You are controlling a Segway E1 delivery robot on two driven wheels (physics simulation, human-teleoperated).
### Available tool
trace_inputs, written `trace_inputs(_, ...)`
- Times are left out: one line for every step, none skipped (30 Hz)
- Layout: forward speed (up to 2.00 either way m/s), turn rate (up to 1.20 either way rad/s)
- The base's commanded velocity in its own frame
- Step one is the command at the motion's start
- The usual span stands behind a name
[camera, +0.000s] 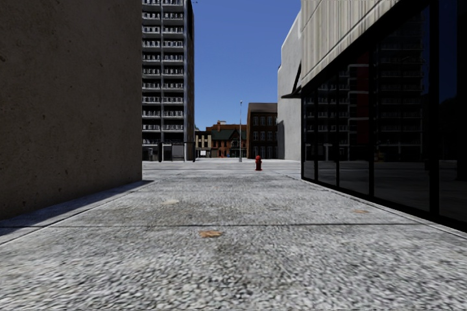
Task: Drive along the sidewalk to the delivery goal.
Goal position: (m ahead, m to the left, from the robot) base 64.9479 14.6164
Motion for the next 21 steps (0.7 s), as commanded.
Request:
trace_inputs(1.33,0.0)
trace_inputs(1.33,0.0)
trace_inputs(1.33,0.0)
trace_inputs(1.33,0.0)
trace_inputs(1.33,0.0)
trace_inputs(1.33,0.0)
trace_inputs(1.33,0.0)
trace_inputs(1.33,0.0)
trace_inputs(1.33,0.0)
trace_inputs(1.33,0.0)
trace_inputs(1.33,0.0)
trace_inputs(1.33,0.0)
trace_inputs(1.33,0.0)
trace_inputs(1.33,0.0)
trace_inputs(1.33,0.0)
trace_inputs(1.33,0.0)
trace_inputs(1.33,0.0)
trace_inputs(1.33,0.0)
trace_inputs(1.33,0.0)
trace_inputs(1.33,0.0)
trace_inputs(1.33,0.0)
